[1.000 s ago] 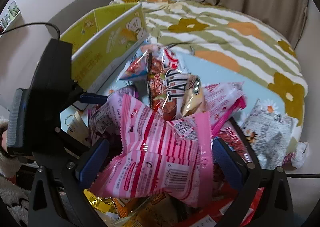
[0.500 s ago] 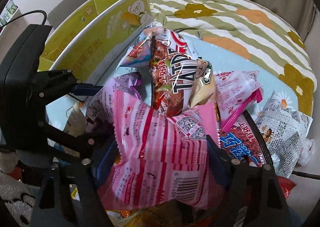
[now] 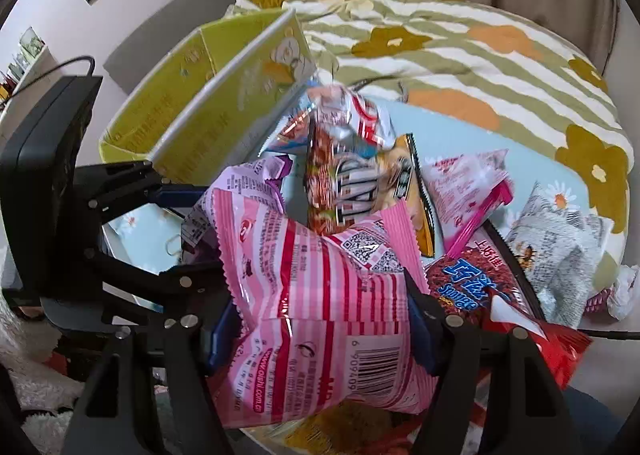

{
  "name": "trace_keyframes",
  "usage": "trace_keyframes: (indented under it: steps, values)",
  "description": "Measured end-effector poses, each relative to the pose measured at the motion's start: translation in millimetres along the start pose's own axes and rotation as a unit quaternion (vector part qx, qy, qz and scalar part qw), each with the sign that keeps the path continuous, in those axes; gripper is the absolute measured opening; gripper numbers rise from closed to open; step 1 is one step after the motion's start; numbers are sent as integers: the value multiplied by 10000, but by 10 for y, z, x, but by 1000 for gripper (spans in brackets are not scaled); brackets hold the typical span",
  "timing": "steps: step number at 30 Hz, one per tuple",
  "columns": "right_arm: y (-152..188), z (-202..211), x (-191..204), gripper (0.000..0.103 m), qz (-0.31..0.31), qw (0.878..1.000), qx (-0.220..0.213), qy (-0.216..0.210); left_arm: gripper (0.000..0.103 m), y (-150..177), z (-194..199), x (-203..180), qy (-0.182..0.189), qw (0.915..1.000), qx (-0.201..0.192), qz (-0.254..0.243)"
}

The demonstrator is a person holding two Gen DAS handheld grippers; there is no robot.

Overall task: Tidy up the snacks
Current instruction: 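Grasp the purple bag with the left tool while the right tool grasps the pink striped bag, then carry both bags over the box and release them inside with both tools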

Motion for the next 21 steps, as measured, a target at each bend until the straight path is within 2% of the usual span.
trace_keyframes:
  steps: [5,11,17,21]
  values:
    - [-179,307,87,66,-26,9995,-323,20,61,-194,281,-25,-73,9995,-323,2]
    - [-543,678,223,66,100,9970,-765,22,61,-455,662,81,-242,9964,-810,91]
    - [-946,768,458,66,322,9933,-1113,3,61,-620,926,545,-547,9907,-1213,292]
    - [-1267,584,693,66,395,9907,-1298,-56,61,-673,974,940,-741,9881,-1306,336]
Point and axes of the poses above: each gripper's, at about its wrist camera, not at the fingertips, and z roughly against the way its jaws point, x to its left, y to its underside, the point moved 5 cm from there along -z, roughly the way its jaws point, and after that the axes turned 15 degrees about -x, right-handed, at the moved point
